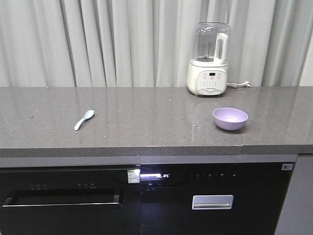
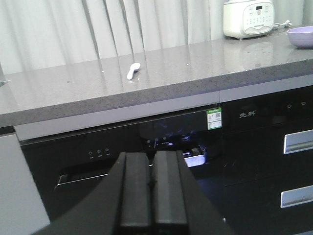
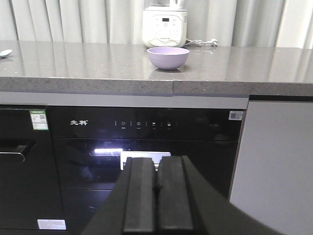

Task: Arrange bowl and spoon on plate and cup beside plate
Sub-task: 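Drive the base toward the white spoon and lavender bowl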

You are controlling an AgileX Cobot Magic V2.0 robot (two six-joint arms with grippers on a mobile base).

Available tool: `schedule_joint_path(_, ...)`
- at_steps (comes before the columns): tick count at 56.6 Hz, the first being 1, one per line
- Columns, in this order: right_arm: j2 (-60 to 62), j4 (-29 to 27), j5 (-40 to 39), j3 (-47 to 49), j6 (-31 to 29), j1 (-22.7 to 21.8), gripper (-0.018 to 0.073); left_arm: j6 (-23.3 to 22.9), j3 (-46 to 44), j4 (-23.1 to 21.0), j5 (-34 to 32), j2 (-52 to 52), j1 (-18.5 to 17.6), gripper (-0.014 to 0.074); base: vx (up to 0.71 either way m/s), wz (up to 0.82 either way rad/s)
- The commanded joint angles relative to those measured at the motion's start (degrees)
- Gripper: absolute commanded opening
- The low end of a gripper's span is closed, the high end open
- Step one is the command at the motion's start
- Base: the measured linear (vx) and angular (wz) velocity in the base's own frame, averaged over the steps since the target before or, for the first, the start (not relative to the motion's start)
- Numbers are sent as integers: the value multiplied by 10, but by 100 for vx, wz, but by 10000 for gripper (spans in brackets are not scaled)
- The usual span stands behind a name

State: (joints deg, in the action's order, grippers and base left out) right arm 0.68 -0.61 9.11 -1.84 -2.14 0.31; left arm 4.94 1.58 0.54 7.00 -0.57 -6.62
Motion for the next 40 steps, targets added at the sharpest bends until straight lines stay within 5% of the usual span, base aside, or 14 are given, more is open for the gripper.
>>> schedule_joint_path(1,2,3,-52,-1,-3,-1,-6,-2,-15,-1,-44,-10,0,-6,3,-13)
schedule_joint_path(40,2,3,-52,-1,-3,-1,-6,-2,-15,-1,-44,-10,0,-6,9,-18)
